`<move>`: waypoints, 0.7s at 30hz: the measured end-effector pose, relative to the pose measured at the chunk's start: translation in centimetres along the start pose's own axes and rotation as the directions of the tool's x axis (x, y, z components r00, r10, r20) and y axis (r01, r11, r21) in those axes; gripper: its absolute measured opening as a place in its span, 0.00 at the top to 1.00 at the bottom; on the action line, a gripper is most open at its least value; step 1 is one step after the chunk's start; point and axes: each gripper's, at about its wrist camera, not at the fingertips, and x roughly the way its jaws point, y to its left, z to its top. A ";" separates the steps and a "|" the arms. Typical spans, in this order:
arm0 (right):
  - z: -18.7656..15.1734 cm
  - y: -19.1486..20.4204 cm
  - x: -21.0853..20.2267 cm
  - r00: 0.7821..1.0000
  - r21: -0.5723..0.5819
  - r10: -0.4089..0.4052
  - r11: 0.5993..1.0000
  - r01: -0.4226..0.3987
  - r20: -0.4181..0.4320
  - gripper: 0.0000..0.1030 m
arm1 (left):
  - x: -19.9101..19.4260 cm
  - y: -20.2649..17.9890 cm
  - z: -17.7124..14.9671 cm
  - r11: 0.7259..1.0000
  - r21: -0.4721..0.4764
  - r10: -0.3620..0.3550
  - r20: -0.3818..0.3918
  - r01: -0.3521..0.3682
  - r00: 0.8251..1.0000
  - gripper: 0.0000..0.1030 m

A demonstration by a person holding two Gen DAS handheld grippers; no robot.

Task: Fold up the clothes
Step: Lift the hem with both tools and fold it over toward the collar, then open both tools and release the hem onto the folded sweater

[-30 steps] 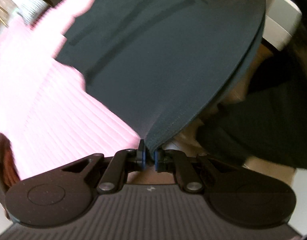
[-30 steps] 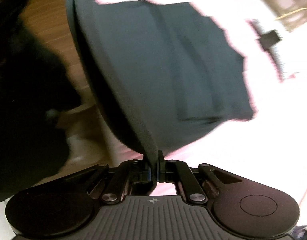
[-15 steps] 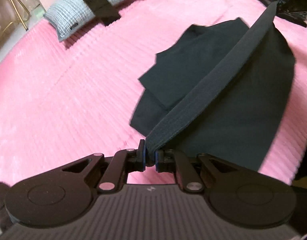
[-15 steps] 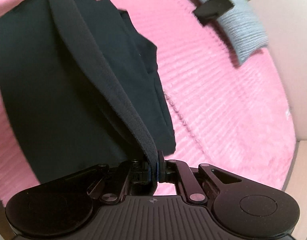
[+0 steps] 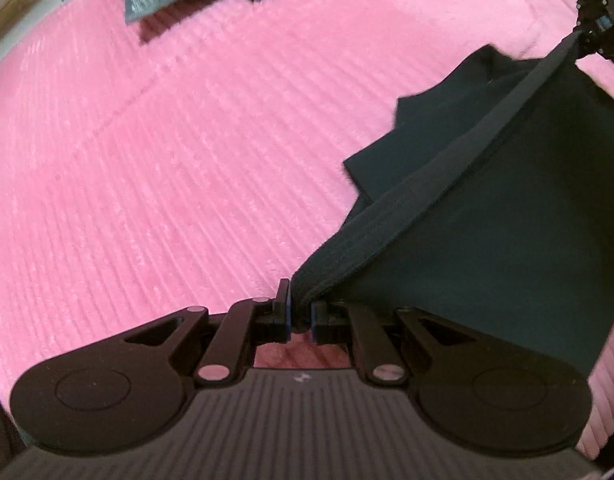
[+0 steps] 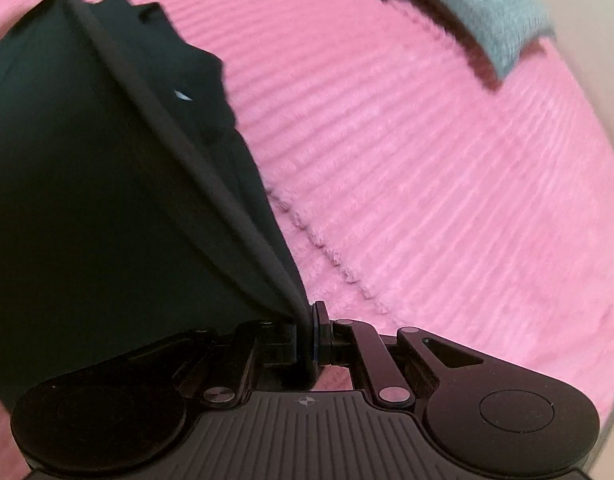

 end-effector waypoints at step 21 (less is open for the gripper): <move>-2.0 -1.8 -4.1 0.930 0.461 0.060 0.856 -0.235 0.362 0.29 | -1.0 -0.4 0.4 0.994 -0.037 -0.100 0.102 0.104 0.990 0.80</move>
